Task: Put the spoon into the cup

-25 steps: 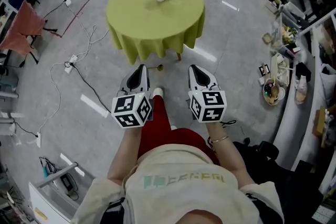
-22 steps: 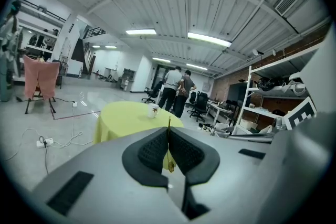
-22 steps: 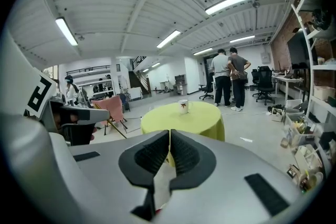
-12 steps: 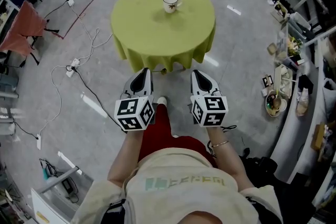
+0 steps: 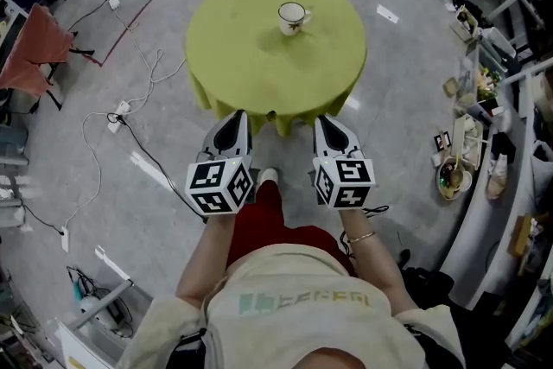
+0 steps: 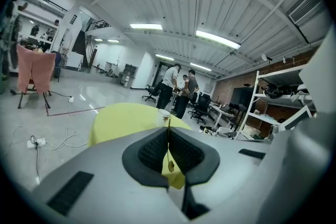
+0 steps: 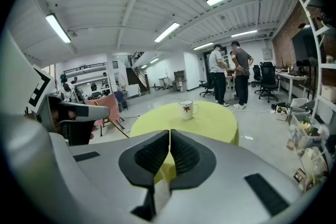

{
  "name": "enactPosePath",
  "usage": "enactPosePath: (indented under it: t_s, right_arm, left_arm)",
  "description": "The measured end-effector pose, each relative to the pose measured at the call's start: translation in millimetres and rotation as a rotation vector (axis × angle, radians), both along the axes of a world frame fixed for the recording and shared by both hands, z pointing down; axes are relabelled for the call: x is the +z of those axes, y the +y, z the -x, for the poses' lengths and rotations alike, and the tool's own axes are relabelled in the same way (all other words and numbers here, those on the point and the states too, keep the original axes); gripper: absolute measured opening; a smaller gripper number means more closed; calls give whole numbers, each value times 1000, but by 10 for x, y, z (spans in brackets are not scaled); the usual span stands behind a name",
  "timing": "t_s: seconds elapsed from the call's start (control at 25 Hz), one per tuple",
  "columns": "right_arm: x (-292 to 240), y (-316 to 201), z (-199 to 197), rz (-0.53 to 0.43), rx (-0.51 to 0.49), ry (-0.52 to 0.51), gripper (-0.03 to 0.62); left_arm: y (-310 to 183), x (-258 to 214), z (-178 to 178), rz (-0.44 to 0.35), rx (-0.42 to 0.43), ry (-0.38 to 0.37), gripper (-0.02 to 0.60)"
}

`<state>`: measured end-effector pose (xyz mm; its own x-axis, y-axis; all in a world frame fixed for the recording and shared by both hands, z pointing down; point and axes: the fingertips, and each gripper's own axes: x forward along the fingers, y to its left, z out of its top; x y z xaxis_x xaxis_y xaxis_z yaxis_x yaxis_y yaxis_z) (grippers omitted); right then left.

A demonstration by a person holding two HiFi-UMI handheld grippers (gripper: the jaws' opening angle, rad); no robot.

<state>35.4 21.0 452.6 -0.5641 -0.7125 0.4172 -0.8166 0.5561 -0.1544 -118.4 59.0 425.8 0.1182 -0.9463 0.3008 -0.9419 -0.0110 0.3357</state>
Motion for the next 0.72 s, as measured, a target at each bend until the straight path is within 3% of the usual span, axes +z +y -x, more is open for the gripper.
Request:
enactPosePath:
  t_s: [0.72]
  right_arm:
    - [36, -933, 414, 9, 84, 14, 37]
  left_arm:
    - [-974, 61, 502, 7, 56, 3, 25]
